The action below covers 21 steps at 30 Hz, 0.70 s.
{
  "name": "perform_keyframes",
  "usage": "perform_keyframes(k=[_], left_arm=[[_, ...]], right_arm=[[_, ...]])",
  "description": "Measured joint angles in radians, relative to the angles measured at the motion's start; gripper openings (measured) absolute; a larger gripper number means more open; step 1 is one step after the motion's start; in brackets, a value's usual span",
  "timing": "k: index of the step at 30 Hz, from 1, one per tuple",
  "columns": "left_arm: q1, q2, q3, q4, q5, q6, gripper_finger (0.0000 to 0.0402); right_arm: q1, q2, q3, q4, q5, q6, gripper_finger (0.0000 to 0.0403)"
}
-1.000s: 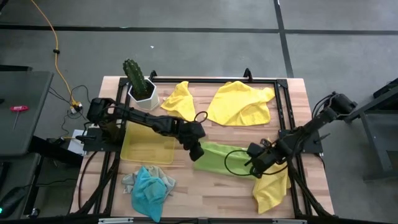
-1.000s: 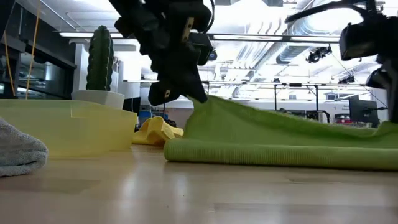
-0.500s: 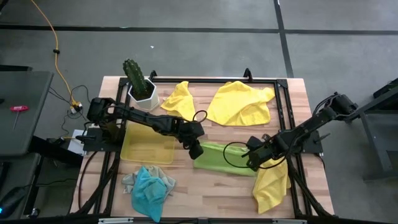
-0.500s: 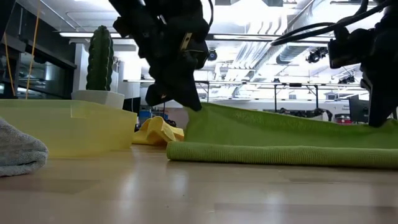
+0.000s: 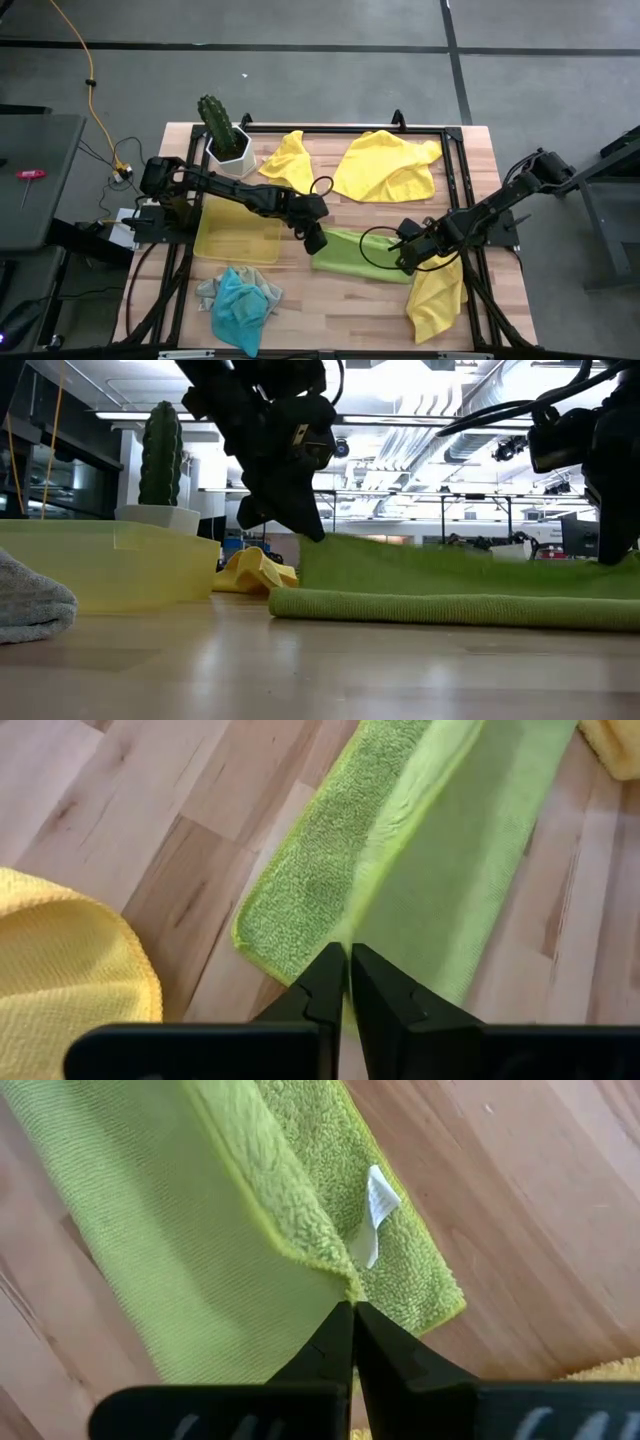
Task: Fold microfiber towels
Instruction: Fold the green microfiber towel
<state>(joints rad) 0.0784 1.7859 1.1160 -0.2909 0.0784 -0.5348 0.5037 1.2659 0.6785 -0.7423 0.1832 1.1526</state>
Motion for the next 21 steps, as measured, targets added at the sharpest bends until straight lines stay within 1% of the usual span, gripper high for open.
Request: perform_keyframes(k=[6, 9, 12, 15, 18, 21], left_arm=[[0.0, 0.0, 0.0, 0.0, -0.025, 0.0, 0.0037], [0.0, 0.0, 0.0, 0.0, -0.045, 0.001, 0.005], [0.001, 0.0, 0.0, 0.0, -0.051, 0.003, 0.0066], [0.001, 0.0, 0.0, 0.0, -0.053, 0.016, 0.0081], [0.001, 0.0, 0.0, 0.0, -0.053, 0.023, 0.0093], [0.002, 0.0, 0.0, 0.004, -0.05, 0.078, 0.0101]], right_arm=[[0.0, 0.0, 0.0, -0.011, 0.007, 0.016, 0.0001], [0.0, 0.0, 0.0, -0.033, 0.009, 0.043, 0.0015], [0.0, 0.0, 0.0, -0.051, 0.037, 0.062, 0.0044], [0.0, 0.0, 0.0, -0.067, 0.073, 0.09, 0.0083], [0.0, 0.0, 0.001, -0.109, 0.075, 0.108, 0.0123], [0.0, 0.0, 0.019, -0.174, 0.089, 0.105, 0.0156]])
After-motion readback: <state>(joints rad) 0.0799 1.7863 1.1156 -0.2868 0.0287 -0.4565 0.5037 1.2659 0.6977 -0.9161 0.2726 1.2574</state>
